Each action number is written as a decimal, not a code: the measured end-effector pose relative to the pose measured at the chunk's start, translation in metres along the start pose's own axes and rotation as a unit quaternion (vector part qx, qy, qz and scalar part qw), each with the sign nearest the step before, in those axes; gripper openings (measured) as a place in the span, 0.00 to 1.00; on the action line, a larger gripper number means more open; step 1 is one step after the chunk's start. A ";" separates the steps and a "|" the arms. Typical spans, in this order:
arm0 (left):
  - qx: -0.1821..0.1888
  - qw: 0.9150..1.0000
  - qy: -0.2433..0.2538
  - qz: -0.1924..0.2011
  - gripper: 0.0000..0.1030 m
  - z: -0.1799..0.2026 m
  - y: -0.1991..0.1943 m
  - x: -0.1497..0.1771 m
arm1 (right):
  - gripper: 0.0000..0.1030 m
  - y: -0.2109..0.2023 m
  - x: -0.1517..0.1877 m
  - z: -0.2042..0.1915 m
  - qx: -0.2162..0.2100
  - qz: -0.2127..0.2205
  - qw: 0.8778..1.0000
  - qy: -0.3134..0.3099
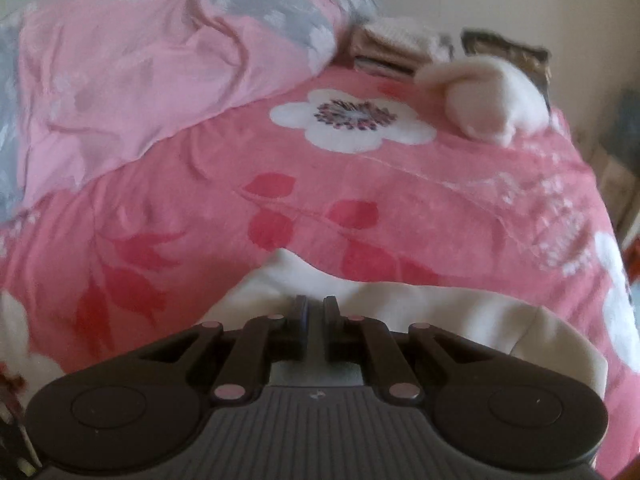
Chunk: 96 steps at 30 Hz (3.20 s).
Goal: Fold clothes
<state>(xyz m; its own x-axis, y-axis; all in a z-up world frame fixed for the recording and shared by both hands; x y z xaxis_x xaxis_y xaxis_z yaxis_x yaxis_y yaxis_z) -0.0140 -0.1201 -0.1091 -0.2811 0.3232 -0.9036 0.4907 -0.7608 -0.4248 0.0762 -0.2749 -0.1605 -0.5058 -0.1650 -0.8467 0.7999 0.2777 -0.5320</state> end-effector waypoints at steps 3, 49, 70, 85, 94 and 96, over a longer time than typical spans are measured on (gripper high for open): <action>-0.001 1.000 0.003 0.001 0.53 0.002 0.000 0.001 | 0.06 -0.009 -0.018 0.001 -0.006 0.014 1.000 0.009; -0.003 1.000 0.009 -0.004 0.53 0.004 0.001 0.001 | 0.08 -0.097 0.026 0.037 0.069 -0.015 0.997 0.016; -0.008 1.000 0.011 -0.016 0.53 0.005 0.001 -0.001 | 0.09 -0.107 0.061 0.046 0.098 -0.041 0.993 0.050; -0.009 1.000 0.009 -0.014 0.53 0.005 0.003 -0.001 | 0.09 -0.107 0.060 0.046 0.101 -0.037 0.993 0.052; -0.010 1.000 0.009 -0.014 0.53 0.005 0.002 0.000 | 0.09 -0.108 0.063 0.046 0.100 -0.033 0.993 0.052; -0.009 1.000 0.009 -0.015 0.53 0.005 0.002 0.000 | 0.09 -0.108 0.063 0.046 0.101 -0.032 0.993 0.051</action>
<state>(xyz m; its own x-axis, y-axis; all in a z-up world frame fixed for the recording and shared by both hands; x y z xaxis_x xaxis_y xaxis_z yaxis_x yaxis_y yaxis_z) -0.0167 -0.1244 -0.1093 -0.2803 0.3557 -0.8916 0.4978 -0.7403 -0.4518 -0.0269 -0.3588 -0.1564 -0.5793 -0.0775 -0.8114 0.8083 0.0732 -0.5842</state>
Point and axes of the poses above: each gripper's, at about its wrist camera, not at the fingertips, and y roughly the way its jaws point, z to its right, x to its underside, the point moved 3 cm from there along y, roughly the way its jaws point, and after that the axes turned 14 degrees about z, right-handed, at the moved point
